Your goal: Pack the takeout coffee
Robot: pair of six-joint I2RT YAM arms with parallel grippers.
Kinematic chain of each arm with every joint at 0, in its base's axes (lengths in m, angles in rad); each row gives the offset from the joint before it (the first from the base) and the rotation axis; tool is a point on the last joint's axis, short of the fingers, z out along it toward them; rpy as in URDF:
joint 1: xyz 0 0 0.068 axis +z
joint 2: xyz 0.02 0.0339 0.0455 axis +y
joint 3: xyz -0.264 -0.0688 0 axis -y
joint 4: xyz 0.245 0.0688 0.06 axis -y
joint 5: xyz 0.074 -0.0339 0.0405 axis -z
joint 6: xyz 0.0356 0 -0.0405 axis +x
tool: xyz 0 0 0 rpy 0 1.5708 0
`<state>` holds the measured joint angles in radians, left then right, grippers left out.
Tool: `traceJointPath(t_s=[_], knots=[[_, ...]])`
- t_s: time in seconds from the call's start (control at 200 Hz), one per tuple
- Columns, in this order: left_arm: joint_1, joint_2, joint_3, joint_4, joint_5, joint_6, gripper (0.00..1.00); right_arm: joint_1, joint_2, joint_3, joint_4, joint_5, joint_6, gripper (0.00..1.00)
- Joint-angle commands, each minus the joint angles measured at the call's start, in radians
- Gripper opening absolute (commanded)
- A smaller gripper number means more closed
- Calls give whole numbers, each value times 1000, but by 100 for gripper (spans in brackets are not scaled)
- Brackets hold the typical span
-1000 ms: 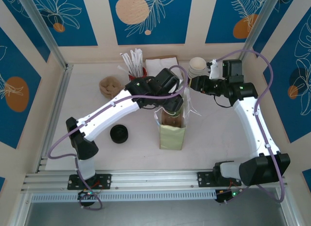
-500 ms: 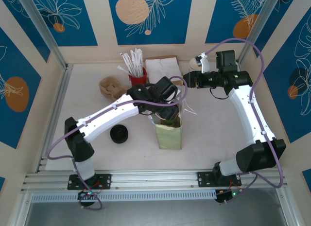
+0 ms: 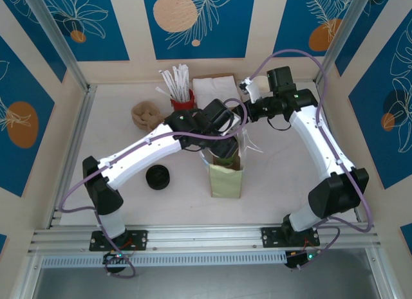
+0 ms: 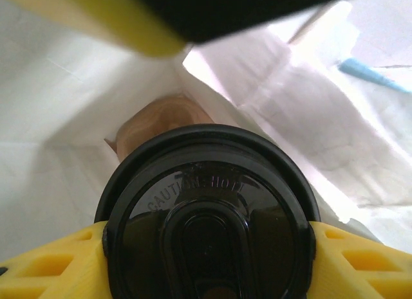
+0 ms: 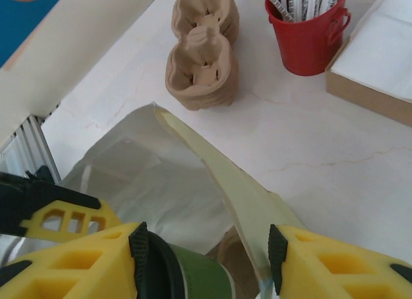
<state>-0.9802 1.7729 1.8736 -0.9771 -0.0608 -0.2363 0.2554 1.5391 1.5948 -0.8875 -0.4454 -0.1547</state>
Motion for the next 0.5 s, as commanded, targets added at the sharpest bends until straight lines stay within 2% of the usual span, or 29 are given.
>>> traceJointPath(t_s=[0.0, 0.19, 0.495], knots=[[-1, -47, 12, 1, 33, -17, 64, 6, 28, 55, -43, -3, -93, 56], [-2, -68, -4, 3, 37, -22, 63, 15, 116, 142, -126, 11, -180, 57], [-1, -72, 1, -8, 31, -26, 63, 27, 160, 185, -156, -5, -230, 56]])
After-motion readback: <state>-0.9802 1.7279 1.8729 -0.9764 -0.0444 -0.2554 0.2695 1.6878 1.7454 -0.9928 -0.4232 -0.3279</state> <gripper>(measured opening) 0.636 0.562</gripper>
